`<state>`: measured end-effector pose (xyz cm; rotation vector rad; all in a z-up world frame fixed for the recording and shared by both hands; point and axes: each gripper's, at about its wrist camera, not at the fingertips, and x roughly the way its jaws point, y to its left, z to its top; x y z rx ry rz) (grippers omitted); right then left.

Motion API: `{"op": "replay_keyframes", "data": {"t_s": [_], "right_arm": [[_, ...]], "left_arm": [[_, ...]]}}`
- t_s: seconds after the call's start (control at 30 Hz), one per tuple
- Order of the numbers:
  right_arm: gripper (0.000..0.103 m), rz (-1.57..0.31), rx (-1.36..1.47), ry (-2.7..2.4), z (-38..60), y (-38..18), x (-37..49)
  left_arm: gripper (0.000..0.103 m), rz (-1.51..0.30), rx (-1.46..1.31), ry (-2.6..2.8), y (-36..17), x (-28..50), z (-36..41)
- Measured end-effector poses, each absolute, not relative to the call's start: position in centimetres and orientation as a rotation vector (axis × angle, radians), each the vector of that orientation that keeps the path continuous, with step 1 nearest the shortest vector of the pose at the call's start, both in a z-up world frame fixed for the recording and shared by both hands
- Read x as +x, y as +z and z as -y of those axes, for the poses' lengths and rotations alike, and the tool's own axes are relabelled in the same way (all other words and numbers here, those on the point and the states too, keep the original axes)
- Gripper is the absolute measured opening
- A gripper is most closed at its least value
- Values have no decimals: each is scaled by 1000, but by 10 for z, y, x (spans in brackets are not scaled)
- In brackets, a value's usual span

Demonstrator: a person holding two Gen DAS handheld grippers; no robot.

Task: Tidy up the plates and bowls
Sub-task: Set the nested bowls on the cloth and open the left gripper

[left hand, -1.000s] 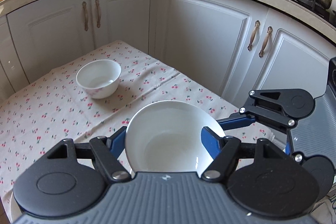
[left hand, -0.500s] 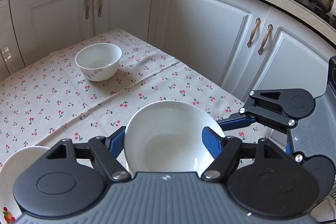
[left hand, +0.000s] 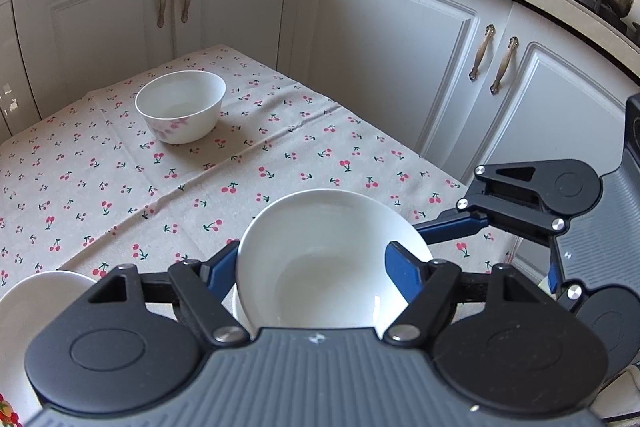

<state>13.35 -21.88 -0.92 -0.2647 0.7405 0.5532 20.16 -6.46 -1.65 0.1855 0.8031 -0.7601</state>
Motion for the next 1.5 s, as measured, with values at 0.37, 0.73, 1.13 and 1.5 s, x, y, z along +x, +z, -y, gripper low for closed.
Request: {"op": "replay_keyframes", "data": {"t_s": [0.37, 0.73, 1.13, 1.5], "right_arm": [[83, -752, -256, 561, 218, -14, 136], [95, -722, -244, 568, 218, -12, 131], [95, -633, -215, 650, 216, 1, 111], [96, -658, -238, 654, 204, -7, 109]], "left_arm": [[76, -806, 201, -748, -21, 204, 64], [79, -791, 190, -753, -20, 203, 58], [83, -767, 198, -730, -15, 189, 40], [83, -767, 142, -738, -16, 182, 23]]}}
